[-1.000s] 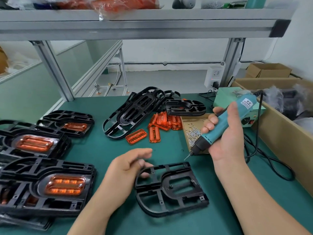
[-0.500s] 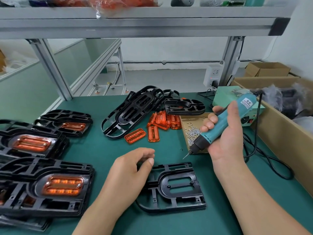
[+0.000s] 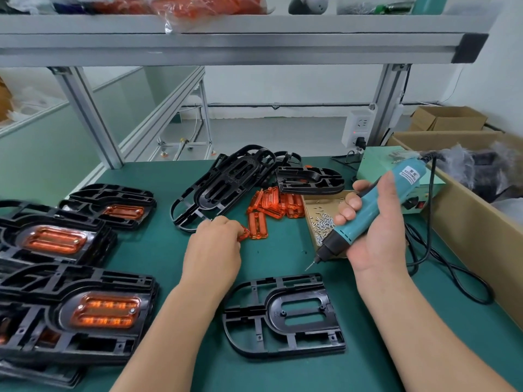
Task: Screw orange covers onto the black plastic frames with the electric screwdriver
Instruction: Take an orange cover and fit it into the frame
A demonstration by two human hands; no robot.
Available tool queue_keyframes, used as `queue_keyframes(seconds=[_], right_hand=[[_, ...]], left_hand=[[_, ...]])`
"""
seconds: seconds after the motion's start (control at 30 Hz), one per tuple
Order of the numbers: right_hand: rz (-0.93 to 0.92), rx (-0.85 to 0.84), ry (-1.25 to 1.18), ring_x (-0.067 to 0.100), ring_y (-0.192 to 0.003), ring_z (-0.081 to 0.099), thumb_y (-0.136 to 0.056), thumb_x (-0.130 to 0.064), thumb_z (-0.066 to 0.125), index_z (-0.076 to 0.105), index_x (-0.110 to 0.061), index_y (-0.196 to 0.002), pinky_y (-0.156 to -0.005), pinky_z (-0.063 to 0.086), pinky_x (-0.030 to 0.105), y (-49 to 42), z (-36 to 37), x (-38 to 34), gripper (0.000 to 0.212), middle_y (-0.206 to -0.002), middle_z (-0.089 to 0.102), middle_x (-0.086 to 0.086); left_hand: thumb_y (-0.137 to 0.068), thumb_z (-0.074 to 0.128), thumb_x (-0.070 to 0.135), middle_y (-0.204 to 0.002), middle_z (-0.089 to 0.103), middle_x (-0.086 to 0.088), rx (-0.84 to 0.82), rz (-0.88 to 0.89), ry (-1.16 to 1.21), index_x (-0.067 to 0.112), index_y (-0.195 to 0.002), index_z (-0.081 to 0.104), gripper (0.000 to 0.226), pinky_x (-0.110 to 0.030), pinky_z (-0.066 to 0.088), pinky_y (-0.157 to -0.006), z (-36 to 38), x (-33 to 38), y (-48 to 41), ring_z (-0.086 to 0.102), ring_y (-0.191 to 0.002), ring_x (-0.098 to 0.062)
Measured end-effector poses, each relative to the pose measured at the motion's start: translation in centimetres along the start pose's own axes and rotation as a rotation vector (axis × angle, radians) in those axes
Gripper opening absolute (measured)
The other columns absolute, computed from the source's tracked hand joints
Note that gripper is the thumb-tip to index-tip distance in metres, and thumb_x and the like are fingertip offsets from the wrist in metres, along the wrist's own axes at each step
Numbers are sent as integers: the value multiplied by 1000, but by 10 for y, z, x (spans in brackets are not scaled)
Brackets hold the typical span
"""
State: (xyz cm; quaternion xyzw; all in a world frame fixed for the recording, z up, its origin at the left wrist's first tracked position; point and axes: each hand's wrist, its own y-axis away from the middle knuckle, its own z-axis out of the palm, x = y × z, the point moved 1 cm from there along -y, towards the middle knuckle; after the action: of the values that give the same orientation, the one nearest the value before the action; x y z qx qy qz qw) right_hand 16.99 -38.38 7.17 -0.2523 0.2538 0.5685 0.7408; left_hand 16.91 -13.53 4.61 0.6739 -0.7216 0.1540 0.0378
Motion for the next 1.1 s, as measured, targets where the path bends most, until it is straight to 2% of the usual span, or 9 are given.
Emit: queue_keyframes(seconds=[0.13, 0.23, 0.33, 0.43, 0.5, 0.57, 0.7, 0.87, 1.1], right_hand=[[-1, 6, -1, 11, -55, 48, -91, -60, 72, 68, -18, -92, -53, 49, 24, 0, -2, 1, 42, -70, 50, -3], [-5, 21, -10, 11, -56, 47, -95, -60, 68, 69, -18, -90, -54, 48, 24, 0, -3, 0, 42, -70, 50, -3], [-7, 35, -21, 11, -56, 47, -97, -60, 66, 69, -17, -90, -53, 48, 24, -1, -3, -1, 43, -70, 50, -3], [-16, 51, -27, 11, -55, 47, -98, -59, 64, 67, -16, -92, -53, 48, 24, -2, -4, -3, 44, -70, 49, -3], [-24, 63, -26, 10, -56, 47, -98, -59, 64, 65, -15, -94, -53, 48, 24, -3, -4, -4, 44, -70, 49, -3], [-25, 75, -28, 10, -56, 47, -98, -59, 64, 64, -15, -96, -53, 47, 24, -3, -5, -5, 44, -71, 48, -4], [-30, 77, -21, 10, -56, 46, -100, -58, 63, 64, -15, -96, -53, 47, 24, -3, -3, -5, 43, -71, 48, -3], [-35, 67, -8, 11, -56, 46, -100, -58, 63, 64, -16, -94, -54, 47, 24, -4, -1, -3, 42, -70, 49, -4], [-34, 16, -31, 13, -56, 49, -98, -56, 68, 68, -18, -85, -55, 48, 28, -12, 10, -3, 40, -69, 50, -2]], left_hand=[[-95, 70, 14, -105, 65, 13, -41, -54, 204, 34, -105, 75, 22, -37, 53, -86, -2, -4, 12, 57, -111, -21], [-90, 76, 20, -95, 61, 21, 14, -20, 298, 40, -92, 68, 22, -22, 43, -68, -9, -2, 22, 58, -94, -5], [-87, 78, 28, -101, 66, 29, 5, 49, 451, 50, -103, 59, 33, -19, 46, -71, -17, 4, 31, 60, -93, 7], [-86, 82, 29, -119, 61, 40, -73, 136, 612, 54, -125, 55, 54, -19, 50, -89, -22, 12, 37, 58, -108, 15], [-87, 83, 32, -124, 60, 38, -116, 185, 623, 51, -136, 55, 60, -20, 49, -97, -24, 15, 40, 58, -113, 13], [-87, 83, 34, -123, 62, 32, -140, 257, 584, 45, -134, 60, 54, -23, 50, -98, -27, 19, 43, 60, -114, 7], [-88, 79, 38, -115, 62, 23, -185, 355, 541, 40, -125, 65, 39, -29, 52, -95, -31, 27, 47, 62, -108, -1], [-87, 73, 48, -117, 60, 25, -242, 405, 522, 40, -135, 61, 50, -29, 52, -97, -34, 33, 52, 60, -112, 3], [-87, 74, 41, -110, 61, 18, -281, 446, 516, 40, -124, 66, 38, -33, 52, -92, -31, 39, 54, 62, -105, -4]])
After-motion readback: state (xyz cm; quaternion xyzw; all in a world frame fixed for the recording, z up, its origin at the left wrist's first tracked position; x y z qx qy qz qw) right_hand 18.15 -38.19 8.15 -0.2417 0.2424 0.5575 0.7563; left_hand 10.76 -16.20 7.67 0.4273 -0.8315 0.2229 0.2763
